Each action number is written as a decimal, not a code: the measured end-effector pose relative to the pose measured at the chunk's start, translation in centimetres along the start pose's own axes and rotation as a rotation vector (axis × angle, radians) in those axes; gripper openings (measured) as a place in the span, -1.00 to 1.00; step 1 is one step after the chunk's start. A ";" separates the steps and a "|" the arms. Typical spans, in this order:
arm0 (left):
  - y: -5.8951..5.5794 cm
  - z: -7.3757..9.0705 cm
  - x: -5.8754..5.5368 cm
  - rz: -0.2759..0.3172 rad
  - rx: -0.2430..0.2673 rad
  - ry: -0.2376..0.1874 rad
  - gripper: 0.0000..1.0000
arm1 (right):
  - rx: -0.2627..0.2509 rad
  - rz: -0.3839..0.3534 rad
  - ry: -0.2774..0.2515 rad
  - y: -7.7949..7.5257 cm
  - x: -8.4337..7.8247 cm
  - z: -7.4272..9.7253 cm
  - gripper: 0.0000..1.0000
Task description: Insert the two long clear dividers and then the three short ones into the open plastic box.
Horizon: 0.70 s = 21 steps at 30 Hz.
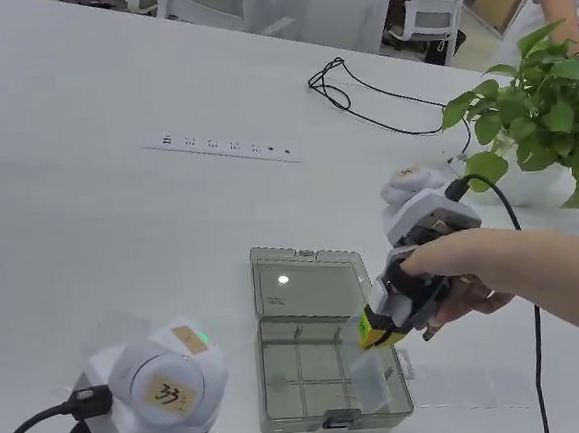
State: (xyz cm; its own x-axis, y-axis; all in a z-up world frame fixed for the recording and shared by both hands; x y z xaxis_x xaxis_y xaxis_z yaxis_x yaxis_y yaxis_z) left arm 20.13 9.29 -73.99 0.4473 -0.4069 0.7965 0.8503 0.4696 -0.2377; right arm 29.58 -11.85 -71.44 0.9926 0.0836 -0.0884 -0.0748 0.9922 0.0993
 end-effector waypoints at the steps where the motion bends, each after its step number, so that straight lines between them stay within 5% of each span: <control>1: 0.0 0.0 0.0 0.001 -0.001 0.001 0.86 | -0.005 0.003 0.001 0.0 0.0 -0.1 -0.96; 21: 0.1 -0.1 0.1 -0.003 -0.001 0.000 0.85 | -0.033 0.026 -0.016 0.5 0.0 -0.4 -0.96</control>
State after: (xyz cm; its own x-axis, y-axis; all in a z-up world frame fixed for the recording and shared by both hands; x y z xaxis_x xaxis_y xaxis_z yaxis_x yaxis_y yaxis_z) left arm 20.27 9.19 -74.01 0.4447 -0.4086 0.7970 0.8519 0.4677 -0.2355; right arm 29.50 -11.34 -71.80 0.9916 0.1081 -0.0707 -0.1032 0.9923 0.0688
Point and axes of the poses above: the centre of the closed fingertips' face, and the gripper's own axes: z roughly backward along the fingers, y roughly to its left, x roughly out of its top, the point moved 9 cm from there along z, roughly backward along the fingers, and after that the axes turned 10 degrees about -x, right-handed, at the moved point
